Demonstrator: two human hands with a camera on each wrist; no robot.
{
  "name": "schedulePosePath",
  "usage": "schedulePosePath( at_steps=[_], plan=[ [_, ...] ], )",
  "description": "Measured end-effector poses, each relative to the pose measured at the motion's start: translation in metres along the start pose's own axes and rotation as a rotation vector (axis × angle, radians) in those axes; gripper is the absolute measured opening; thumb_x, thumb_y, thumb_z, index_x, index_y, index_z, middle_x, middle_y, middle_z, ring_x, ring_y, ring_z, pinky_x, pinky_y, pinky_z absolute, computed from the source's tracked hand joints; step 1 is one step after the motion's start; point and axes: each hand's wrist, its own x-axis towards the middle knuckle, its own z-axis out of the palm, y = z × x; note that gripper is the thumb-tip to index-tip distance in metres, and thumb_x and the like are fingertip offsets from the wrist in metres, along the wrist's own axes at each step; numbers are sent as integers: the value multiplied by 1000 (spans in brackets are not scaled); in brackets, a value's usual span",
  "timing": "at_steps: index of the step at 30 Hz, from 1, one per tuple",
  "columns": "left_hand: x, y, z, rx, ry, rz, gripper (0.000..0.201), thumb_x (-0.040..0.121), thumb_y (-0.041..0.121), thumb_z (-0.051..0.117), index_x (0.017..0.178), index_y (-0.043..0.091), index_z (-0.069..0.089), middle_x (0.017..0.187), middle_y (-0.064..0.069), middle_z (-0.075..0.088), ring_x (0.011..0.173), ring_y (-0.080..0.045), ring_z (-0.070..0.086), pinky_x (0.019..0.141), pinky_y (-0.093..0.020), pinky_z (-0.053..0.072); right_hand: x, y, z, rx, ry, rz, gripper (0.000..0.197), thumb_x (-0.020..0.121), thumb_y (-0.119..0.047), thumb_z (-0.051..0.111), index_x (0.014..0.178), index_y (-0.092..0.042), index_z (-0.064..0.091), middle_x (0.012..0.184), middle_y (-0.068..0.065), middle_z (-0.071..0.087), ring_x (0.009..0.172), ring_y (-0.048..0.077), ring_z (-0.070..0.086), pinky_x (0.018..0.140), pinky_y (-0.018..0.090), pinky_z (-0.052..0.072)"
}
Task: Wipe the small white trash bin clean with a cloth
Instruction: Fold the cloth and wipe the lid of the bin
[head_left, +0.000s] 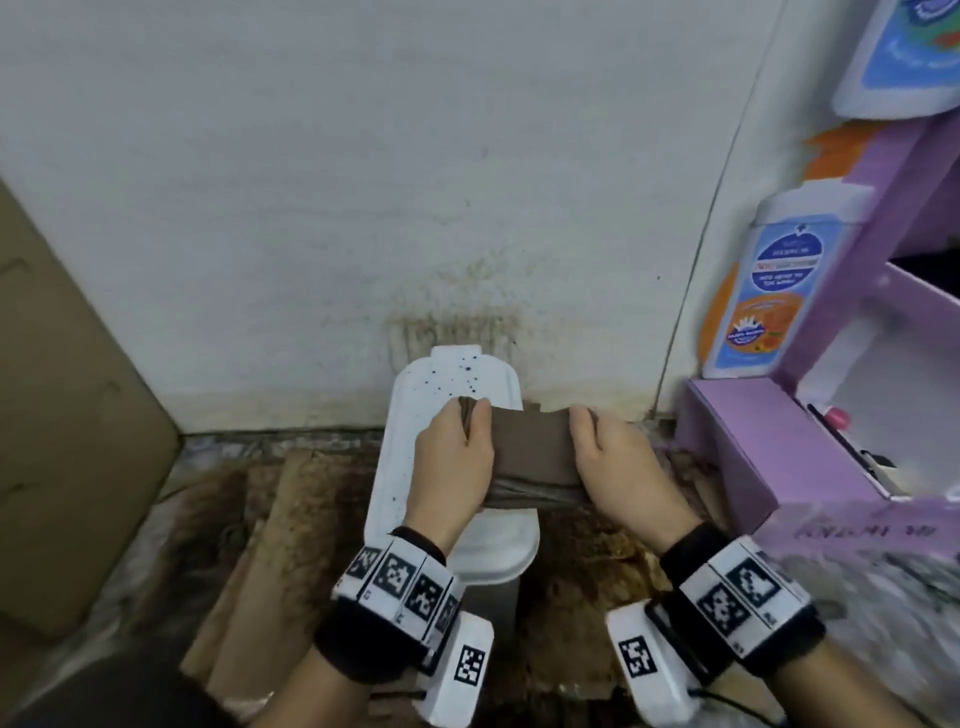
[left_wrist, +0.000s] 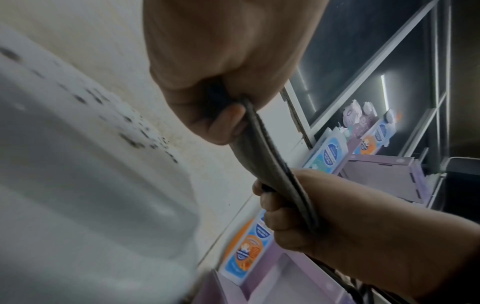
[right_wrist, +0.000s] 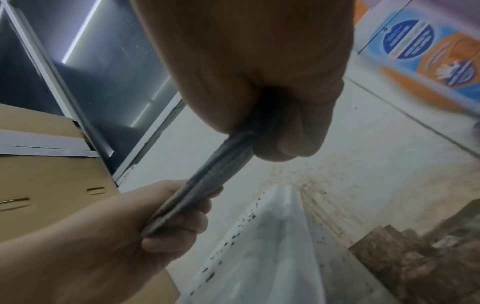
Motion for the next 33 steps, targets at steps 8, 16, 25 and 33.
schedulePosePath(
  at_steps=[8, 16, 25, 33],
  plan=[
    [-4, -49, -54, 145, 118, 25, 42, 105, 34, 54, 73, 7, 51, 62, -2, 52, 58, -14, 50, 51, -22, 34, -15, -26, 55, 24, 35, 11, 40, 106, -52, 37, 87, -20, 51, 81, 2, 63, 76, 24, 61, 62, 38, 43],
    [-10, -66, -63, 501, 186, 41, 37, 100, 46, 53, 74, 21, 43, 62, 2, 54, 58, -24, 57, 51, -35, 33, -32, -33, 73, -287, 172, -7, 34, 103, -54, 41, 92, -23, 43, 83, -5, 57, 68, 23, 47, 63, 38, 38],
    [-9, -80, -67, 499, 178, 56, 26, 96, 50, 58, 100, 25, 52, 94, 6, 53, 81, -18, 57, 68, -38, 47, -21, -21, 81, -404, 242, -262, 30, 101, -43, 51, 123, -23, 53, 123, 1, 50, 118, 22, 48, 97, 39, 41],
    [-19, -109, -80, 90, -18, 207, 26, 110, 36, 42, 131, 26, 55, 125, 18, 55, 123, -2, 53, 106, -34, 46, -13, -12, 77, -620, -316, -845, 52, 112, -44, 22, 163, -30, 22, 173, -7, 12, 159, 8, 6, 128, 37, 10]
  ],
)
